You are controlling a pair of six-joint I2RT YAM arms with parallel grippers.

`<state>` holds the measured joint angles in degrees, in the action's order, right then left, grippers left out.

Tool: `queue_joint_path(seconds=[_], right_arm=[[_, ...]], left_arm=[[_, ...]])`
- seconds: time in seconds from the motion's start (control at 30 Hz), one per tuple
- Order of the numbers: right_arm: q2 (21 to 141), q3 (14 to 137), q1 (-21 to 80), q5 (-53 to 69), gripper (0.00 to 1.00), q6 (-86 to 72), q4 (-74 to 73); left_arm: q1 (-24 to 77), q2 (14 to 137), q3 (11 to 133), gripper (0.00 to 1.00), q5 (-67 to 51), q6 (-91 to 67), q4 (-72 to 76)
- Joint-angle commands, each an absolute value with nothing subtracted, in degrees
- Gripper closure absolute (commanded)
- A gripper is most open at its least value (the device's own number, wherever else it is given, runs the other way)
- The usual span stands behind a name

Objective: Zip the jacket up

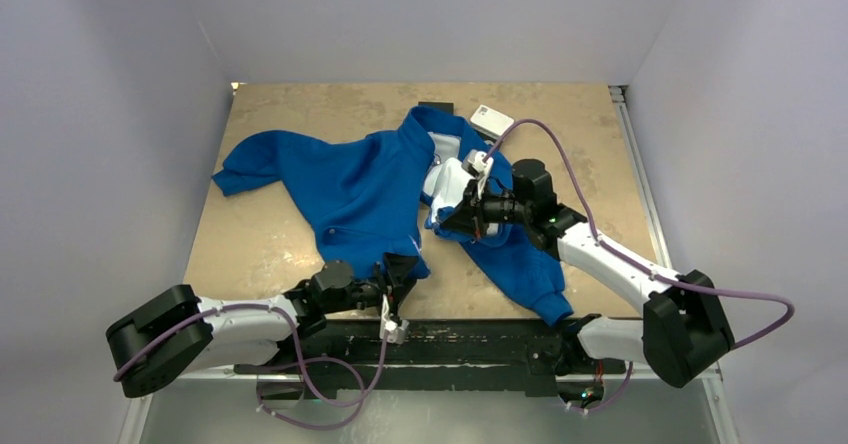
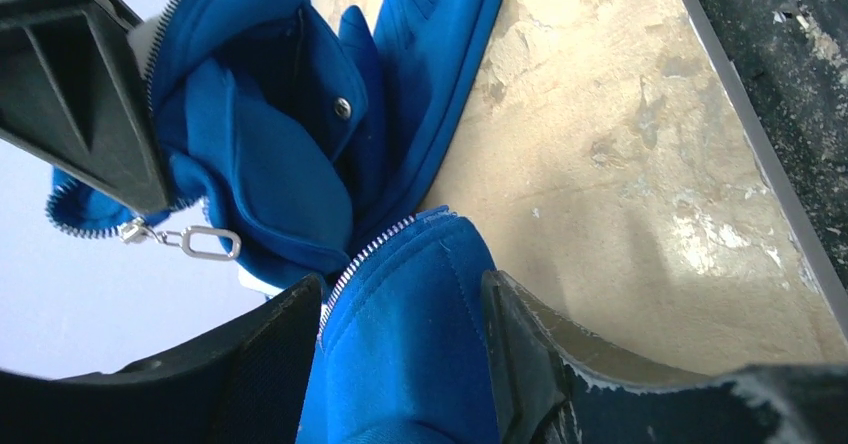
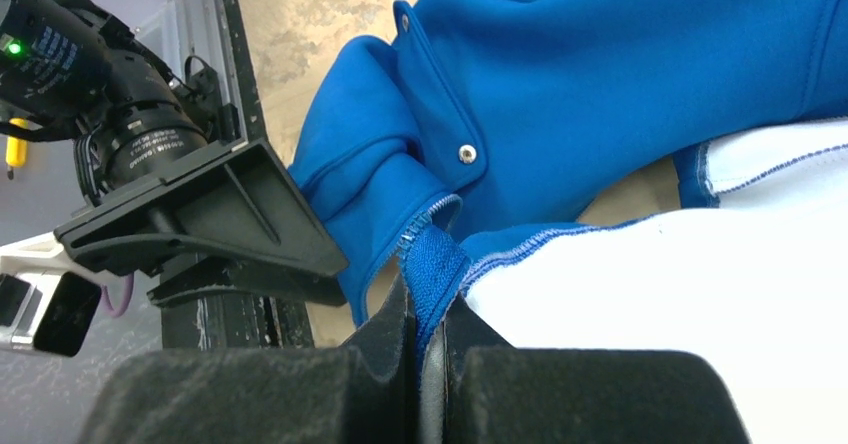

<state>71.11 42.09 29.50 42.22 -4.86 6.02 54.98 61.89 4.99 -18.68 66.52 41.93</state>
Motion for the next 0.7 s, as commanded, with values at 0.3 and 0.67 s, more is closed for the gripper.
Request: queue_joint_path(seconds=[0.3, 0.67], right_arm=[[77.06, 36.83, 32.22, 43.48, 1.0, -11.43, 19.26], [83.49, 33.92, 37.95, 42.54, 1.0, -15.9, 28.67]], left_arm=[[55.99, 64.28, 5.86, 0.38, -13.06, 61.94, 44.83], [55.99, 65.12, 6.31, 0.46, -10.14, 59.32, 47.8]])
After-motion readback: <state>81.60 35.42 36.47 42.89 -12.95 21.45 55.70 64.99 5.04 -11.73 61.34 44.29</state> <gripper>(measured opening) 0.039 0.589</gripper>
